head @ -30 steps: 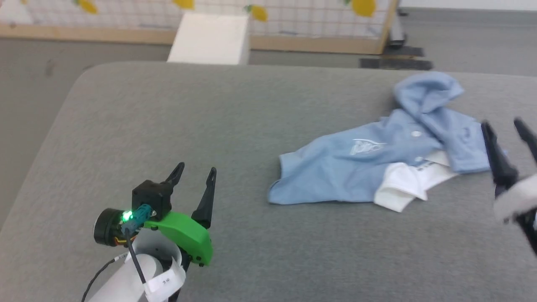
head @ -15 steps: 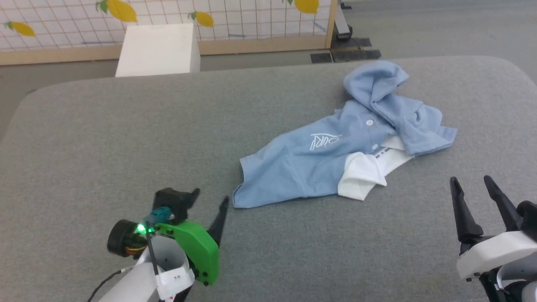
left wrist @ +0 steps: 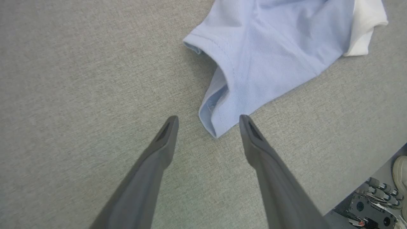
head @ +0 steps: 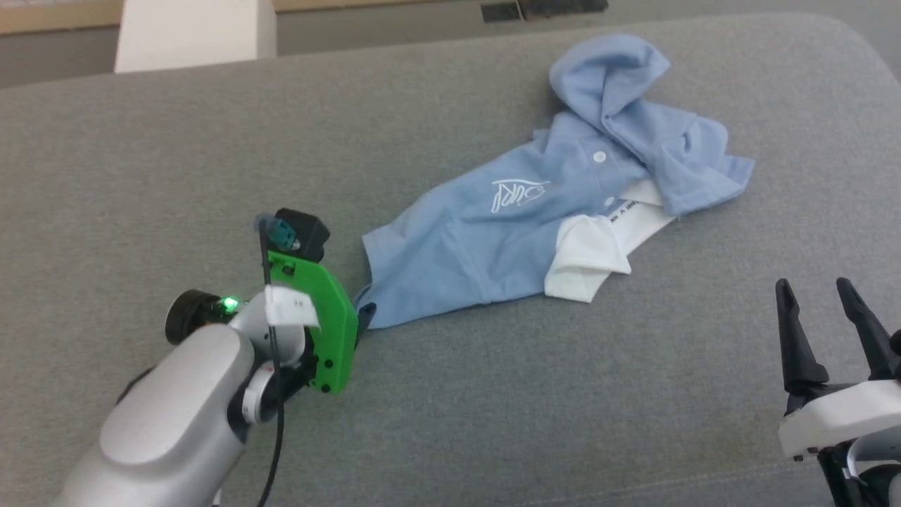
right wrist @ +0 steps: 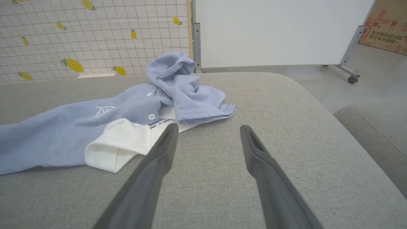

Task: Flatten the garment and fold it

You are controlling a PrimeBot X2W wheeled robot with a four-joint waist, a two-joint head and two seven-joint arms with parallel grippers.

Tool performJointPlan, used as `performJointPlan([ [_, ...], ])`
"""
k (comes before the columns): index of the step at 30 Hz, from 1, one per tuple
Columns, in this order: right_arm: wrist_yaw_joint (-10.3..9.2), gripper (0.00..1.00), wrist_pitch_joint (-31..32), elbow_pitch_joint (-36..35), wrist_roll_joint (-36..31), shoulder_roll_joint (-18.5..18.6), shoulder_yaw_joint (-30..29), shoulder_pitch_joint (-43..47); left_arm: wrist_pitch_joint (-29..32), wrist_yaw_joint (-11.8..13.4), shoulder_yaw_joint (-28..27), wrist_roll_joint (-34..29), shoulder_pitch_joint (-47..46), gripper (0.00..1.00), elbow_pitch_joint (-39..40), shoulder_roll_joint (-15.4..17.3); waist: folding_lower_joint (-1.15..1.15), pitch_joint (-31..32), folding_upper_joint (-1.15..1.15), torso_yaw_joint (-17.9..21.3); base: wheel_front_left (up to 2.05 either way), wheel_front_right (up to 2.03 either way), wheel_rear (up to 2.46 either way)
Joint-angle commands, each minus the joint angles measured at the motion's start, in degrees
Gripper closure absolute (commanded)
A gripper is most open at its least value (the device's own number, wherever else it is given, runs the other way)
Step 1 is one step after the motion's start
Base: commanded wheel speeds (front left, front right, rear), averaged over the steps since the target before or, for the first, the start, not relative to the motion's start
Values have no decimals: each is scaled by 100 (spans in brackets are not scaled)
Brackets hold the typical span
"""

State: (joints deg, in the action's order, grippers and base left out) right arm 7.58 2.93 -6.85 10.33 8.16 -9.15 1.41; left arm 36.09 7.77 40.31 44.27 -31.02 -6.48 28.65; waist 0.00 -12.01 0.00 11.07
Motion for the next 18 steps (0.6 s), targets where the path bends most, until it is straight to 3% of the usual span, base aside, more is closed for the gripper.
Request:
performJointPlan([
  [1, -9, 0, -61, -13, -57, -52, 0, -80, 180, -70, 25, 98, -142, 0, -46, 39, 0, -295, 0, 225, 0, 0, 0],
  [5, -9, 0, -140, 54, -115, -139, -21, -130, 593, -94, 37, 277, -326, 0, -192, 32, 0, -441, 0, 310, 0, 0, 0],
  [10, -9, 0, -203, 127, -179, -218, -55, -156, 803, 88, 77, 292, -288, 0, -480, 45, 0, -511, 0, 328, 0, 0, 0],
  [11, -9, 0, -207, 137, -189, -229, -61, -158, 848, 73, 105, 309, -251, 58, -497, 63, 0, -512, 0, 318, 0, 0, 0],
  [12, -9, 0, -208, 149, -201, -242, -72, -163, 831, 55, 107, 323, -210, 100, -492, 82, 0, -507, 0, 295, 0, 0, 0],
  [18, -9, 0, -148, 199, -245, -245, -127, -137, 195, 132, -148, 370, 38, 100, -442, 68, 0, -317, 0, 35, 0, 0, 0],
])
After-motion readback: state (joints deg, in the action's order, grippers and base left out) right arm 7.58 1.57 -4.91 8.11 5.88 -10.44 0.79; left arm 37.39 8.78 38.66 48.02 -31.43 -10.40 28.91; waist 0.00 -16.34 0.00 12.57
